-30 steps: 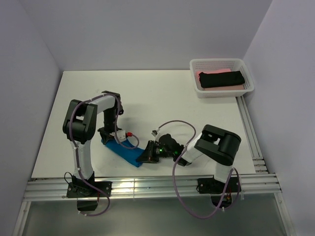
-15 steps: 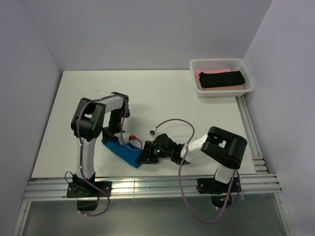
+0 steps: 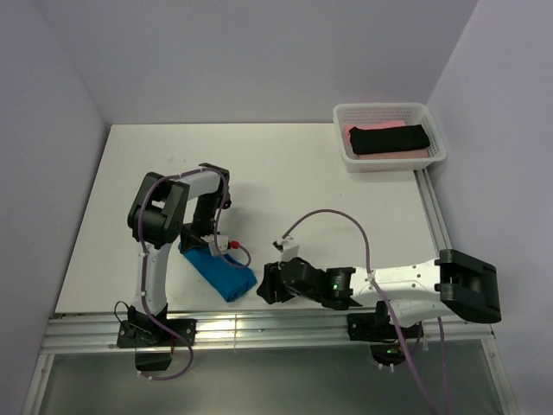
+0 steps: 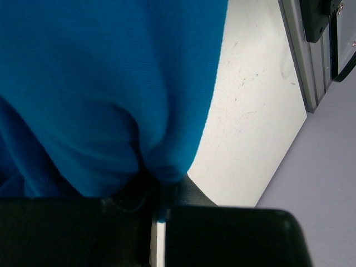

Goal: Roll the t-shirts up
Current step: Roll the tshirt

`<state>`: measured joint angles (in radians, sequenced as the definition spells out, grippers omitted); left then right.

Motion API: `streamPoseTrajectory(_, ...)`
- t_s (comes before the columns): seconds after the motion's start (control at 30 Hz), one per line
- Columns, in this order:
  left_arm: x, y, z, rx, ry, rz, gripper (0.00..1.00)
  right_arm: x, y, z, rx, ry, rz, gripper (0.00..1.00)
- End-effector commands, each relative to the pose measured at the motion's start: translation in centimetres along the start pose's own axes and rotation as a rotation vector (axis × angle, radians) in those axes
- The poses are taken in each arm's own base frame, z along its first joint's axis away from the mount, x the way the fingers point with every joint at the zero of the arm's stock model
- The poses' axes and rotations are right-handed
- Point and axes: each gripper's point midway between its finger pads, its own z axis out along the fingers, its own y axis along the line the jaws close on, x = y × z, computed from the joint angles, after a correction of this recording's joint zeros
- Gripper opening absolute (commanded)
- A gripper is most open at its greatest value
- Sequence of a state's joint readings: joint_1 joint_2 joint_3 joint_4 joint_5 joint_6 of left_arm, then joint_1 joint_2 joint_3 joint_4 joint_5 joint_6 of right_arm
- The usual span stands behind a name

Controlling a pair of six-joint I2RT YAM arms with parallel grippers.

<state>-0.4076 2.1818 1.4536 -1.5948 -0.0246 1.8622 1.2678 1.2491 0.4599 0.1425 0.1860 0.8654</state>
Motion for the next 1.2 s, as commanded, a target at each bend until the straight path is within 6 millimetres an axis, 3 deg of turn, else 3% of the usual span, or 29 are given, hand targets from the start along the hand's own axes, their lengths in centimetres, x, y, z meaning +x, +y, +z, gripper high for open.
streamPoseTrajectory(0.0, 3.0, 5.1, 1.5, -0.094, 0.106, 0.025, 0.00, -3.0, 3.1, -1.8, 0.031, -0.107, -0.306, 0.56)
streamPoseTrajectory(0.13, 2.9, 5.2, 1.6, -0.091, 0.104, 0.022, 0.00, -3.7, 7.0, -1.9, 0.055, -0.100, -0.477, 0.63)
streamPoseTrajectory(0.17, 2.8, 5.2, 1.6, -0.092, 0.103, 0.019, 0.00, -3.8, 7.5, -1.4, 0.094, -0.091, -0.520, 0.86)
streamPoseTrajectory(0.3, 2.6, 5.2, 1.4, -0.100, 0.106, 0.029, 0.00, -3.3, 9.4, 0.1, 0.139, -0.100, -0.683, 0.92)
streamPoseTrajectory(0.4, 2.7, 5.1, 1.4, -0.098, 0.108, 0.024, 0.00, -3.5, 10.6, 1.8, 0.173, -0.081, -0.767, 0.93)
streamPoseTrajectory(0.43, 2.6, 5.1, 1.4, -0.098, 0.109, 0.027, 0.00, -2.9, 9.6, 2.7, 0.228, -0.044, -0.818, 0.93)
streamPoseTrajectory(0.47, 2.6, 5.1, 1.4, -0.099, 0.106, 0.024, 0.00, -3.7, 10.7, 2.9, 0.234, -0.060, -0.829, 0.93)
streamPoseTrajectory(0.73, 2.3, 5.0, 1.5, -0.097, 0.103, 0.023, 0.00, -3.1, 10.1, 6.2, 0.377, 0.010, -1.038, 0.95)
streamPoseTrajectory(1.0, 2.2, 5.1, 1.4, -0.105, 0.100, 0.035, 0.00, -1.8, 9.4, 8.5, 0.400, 0.086, -1.062, 0.92)
streamPoseTrajectory(1.1, 2.1, 5.1, 1.4, -0.103, 0.100, 0.040, 0.00, -1.6, 7.8, 9.1, 0.442, 0.103, -1.055, 0.86)
streamPoseTrajectory(1.13, 2.1, 5.1, 1.4, -0.105, 0.099, 0.040, 0.00, -1.5, 7.2, 9.4, 0.453, 0.106, -1.051, 0.74)
streamPoseTrajectory(1.17, 2.1, 5.1, 1.4, -0.105, 0.098, 0.041, 0.00, -1.6, 7.0, 9.5, 0.458, 0.103, -1.044, 0.68)
